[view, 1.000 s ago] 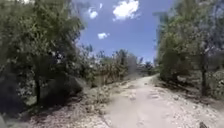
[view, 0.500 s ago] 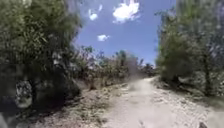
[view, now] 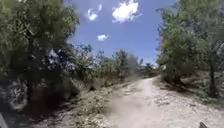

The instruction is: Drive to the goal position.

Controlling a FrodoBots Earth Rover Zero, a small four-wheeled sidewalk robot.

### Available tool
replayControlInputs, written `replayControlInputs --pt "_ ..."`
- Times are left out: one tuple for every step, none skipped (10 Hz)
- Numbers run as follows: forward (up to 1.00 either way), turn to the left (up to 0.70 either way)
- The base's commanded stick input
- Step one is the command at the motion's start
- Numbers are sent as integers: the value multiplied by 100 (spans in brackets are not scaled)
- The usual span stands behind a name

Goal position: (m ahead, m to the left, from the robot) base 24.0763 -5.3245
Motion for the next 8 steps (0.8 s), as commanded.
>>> replayControlInputs --pt "45 0" --pt "45 0" --pt "45 0" --pt "45 0" --pt "45 0" --pt "45 0" --pt "45 0" --pt "45 0"
